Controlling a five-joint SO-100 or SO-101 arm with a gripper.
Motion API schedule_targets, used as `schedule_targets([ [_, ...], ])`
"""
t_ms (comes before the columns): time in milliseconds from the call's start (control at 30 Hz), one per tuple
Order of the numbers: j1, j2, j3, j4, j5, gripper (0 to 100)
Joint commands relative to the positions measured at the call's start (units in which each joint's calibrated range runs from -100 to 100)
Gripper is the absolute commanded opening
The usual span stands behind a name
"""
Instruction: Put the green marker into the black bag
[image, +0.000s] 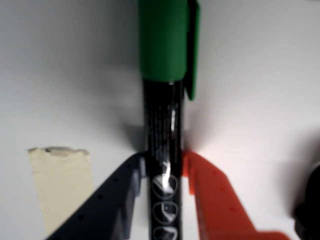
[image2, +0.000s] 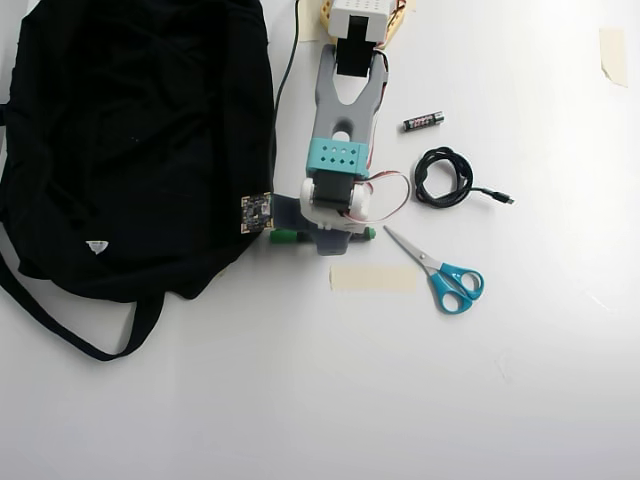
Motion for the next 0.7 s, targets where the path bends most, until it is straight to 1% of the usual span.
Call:
schedule_targets([
  [0, -0.6, -0.1, -0.4, -0.3, 0.2, 2],
  [667, -0.7, -0.3, -0.9, -0.3, 0.2, 2],
])
